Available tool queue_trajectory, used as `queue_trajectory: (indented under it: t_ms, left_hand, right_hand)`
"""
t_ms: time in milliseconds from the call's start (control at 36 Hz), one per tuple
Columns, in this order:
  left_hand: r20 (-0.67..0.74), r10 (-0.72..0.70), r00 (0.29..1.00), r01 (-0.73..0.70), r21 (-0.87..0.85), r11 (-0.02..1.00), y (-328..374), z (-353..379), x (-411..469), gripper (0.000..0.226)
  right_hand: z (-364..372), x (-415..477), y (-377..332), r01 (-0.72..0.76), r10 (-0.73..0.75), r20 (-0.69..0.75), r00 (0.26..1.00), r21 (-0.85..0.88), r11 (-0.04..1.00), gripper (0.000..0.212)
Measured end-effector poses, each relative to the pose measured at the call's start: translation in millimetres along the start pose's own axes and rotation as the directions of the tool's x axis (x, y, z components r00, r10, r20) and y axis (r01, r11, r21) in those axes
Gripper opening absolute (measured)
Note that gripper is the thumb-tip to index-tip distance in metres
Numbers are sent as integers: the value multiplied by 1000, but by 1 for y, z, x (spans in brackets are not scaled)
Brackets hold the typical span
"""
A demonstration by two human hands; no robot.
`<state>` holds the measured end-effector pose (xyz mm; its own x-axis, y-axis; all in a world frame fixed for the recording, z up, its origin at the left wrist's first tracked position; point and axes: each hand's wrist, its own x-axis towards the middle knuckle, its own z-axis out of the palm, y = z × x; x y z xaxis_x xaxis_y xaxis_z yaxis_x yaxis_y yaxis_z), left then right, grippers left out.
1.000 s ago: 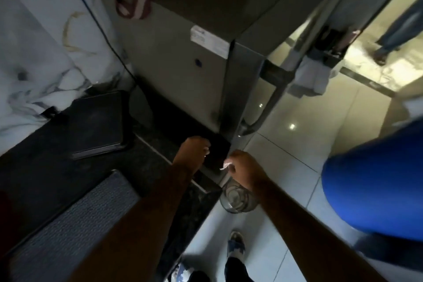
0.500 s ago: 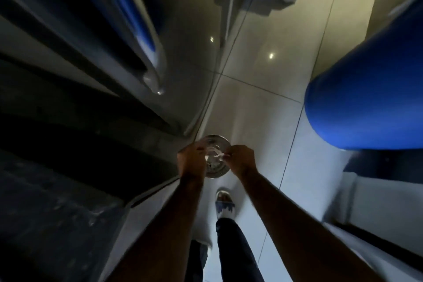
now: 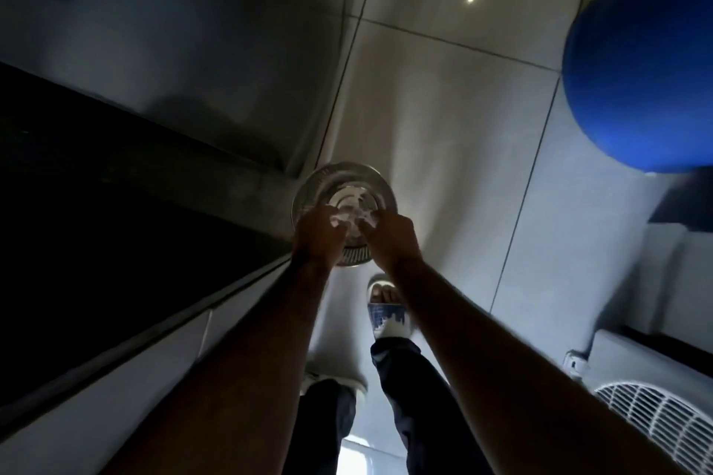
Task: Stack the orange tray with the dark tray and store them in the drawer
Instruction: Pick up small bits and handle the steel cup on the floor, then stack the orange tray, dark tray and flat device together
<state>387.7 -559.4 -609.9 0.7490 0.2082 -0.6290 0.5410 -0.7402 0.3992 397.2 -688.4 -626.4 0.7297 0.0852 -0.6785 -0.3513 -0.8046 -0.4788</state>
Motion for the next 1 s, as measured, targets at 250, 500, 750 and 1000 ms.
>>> queue_trajectory:
  t_ms: [250, 500, 750, 1000]
  left_hand:
    - [-14, 150, 989, -144, 215, 966, 17, -52, -38, 49]
    - [-45, 234, 971, -200, 379, 903, 94, -181, -117, 71]
    - [-98, 310, 946, -253, 378, 891, 148, -315, -242, 83]
    - [-339, 206, 918, -85, 340, 937, 68, -403, -325, 98]
  right_hand:
    - [-52, -46, -19, 260, -256, 68, 964, -423, 868, 73]
    - [-183, -140, -97, 318, -358, 58, 932, -605, 730, 82]
    - [-275, -253, -207, 404, -484, 36, 874, -608, 684, 84]
    - [-279, -317, -288, 501, -640, 66, 765, -685, 529, 86]
